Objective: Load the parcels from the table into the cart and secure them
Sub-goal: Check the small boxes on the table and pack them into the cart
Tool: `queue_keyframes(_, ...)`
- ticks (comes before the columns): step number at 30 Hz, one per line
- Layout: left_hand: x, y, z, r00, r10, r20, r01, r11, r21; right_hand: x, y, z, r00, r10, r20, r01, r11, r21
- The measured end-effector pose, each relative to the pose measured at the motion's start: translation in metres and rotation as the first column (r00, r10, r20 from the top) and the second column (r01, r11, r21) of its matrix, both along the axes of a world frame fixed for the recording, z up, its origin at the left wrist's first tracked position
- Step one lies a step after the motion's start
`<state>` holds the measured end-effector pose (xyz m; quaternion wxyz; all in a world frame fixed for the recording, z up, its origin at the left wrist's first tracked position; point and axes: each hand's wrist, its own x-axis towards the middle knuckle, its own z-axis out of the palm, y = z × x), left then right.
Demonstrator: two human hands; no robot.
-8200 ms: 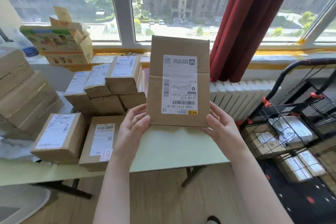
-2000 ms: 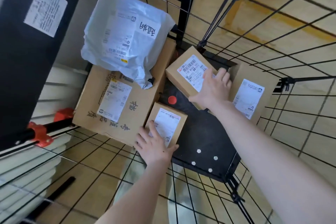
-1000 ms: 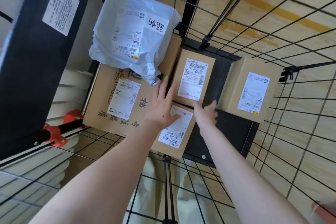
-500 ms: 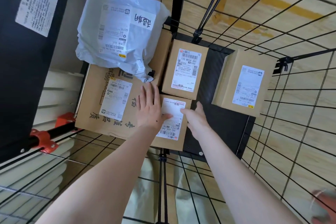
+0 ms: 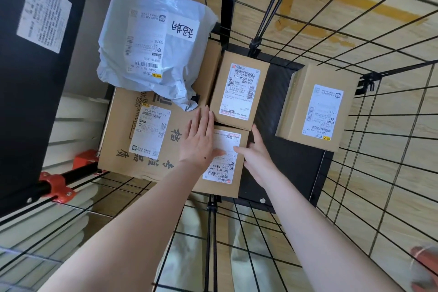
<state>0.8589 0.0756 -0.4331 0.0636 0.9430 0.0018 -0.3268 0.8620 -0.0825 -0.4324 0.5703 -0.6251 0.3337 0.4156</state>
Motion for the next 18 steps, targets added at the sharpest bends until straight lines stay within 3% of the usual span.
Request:
queue_keyframes(5, -0.001, -0.002, 0.001, 0.995, 0.095, -0.006, -0.095, 0.995, 0.009, -0.019, 0.007, 0.006, 0.991, 0.074, -0.112, -0.074, 0.997, 0.001)
queue_keyframes(11, -0.004, 0.004, 0.0, 0.997, 0.073, -0.013, -0.073, 0.997, 0.011, -0.041, 0.011, 0.009, 0.988, 0.154, 0.019, -0.152, 0.982, -0.111)
queue_keyframes(18, 0.002, 0.0, -0.003, 0.995, 0.09, 0.032, -0.09, 0.996, -0.021, -0.04, 0.005, 0.004, 0.975, 0.213, 0.059, -0.2, 0.964, -0.174)
